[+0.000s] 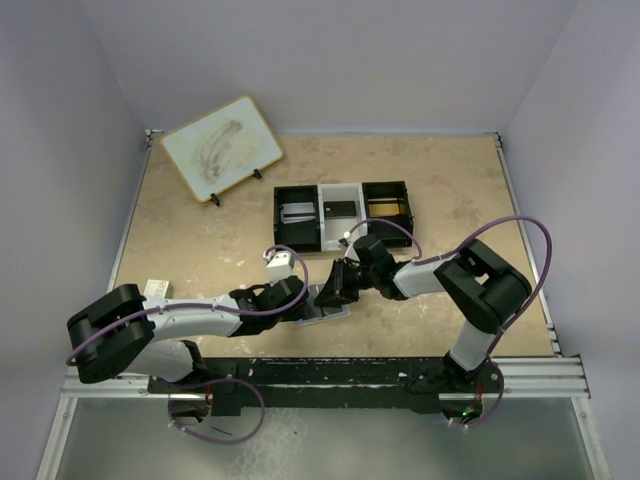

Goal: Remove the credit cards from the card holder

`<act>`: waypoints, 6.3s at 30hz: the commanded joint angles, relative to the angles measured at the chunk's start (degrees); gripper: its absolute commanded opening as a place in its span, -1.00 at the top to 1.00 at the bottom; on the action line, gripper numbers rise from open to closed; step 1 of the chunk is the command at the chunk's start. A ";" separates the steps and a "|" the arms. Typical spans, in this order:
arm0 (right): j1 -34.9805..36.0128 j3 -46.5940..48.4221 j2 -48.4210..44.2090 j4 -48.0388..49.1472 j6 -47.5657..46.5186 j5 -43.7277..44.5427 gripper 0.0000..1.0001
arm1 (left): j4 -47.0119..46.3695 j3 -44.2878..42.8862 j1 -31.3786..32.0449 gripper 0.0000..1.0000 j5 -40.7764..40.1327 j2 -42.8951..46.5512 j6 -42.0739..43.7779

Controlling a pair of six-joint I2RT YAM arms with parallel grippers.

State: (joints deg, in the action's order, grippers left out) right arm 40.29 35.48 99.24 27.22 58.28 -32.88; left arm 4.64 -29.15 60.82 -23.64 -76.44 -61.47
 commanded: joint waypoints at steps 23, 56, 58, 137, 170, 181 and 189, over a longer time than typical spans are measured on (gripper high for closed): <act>-3.03 -4.08 -3.95 5.86 2.80 -4.53 1.00 | 8.83 -0.25 -0.17 0.76 -1.14 -4.15 0.48; -4.68 -6.50 -7.99 2.23 -0.82 -3.45 1.00 | 9.00 -0.30 -0.22 0.78 -1.50 -4.46 0.66; -4.75 -6.18 -7.27 0.68 -1.46 -3.12 1.00 | 8.71 -0.36 -0.22 0.78 -1.50 -4.43 0.68; -10.13 -8.06 -8.38 0.84 -5.22 -5.97 1.00 | 8.75 -8.94 0.27 0.40 -1.07 1.12 7.57; -9.14 -6.55 -6.63 4.28 -0.42 -2.83 0.76 | -1.27 -3.77 0.35 0.96 0.94 -9.55 1.90; -4.91 -5.00 -3.54 7.74 2.58 -2.58 0.69 | -1.76 -2.76 0.35 1.00 1.58 -9.84 1.38; -4.91 -7.35 -6.38 6.40 2.54 -1.68 0.71 | -0.96 -2.85 0.34 1.00 0.96 -9.54 1.11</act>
State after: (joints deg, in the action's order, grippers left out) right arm 35.24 29.10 95.35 32.73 60.14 -35.51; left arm -0.56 -33.85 60.93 -23.20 -84.44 -59.55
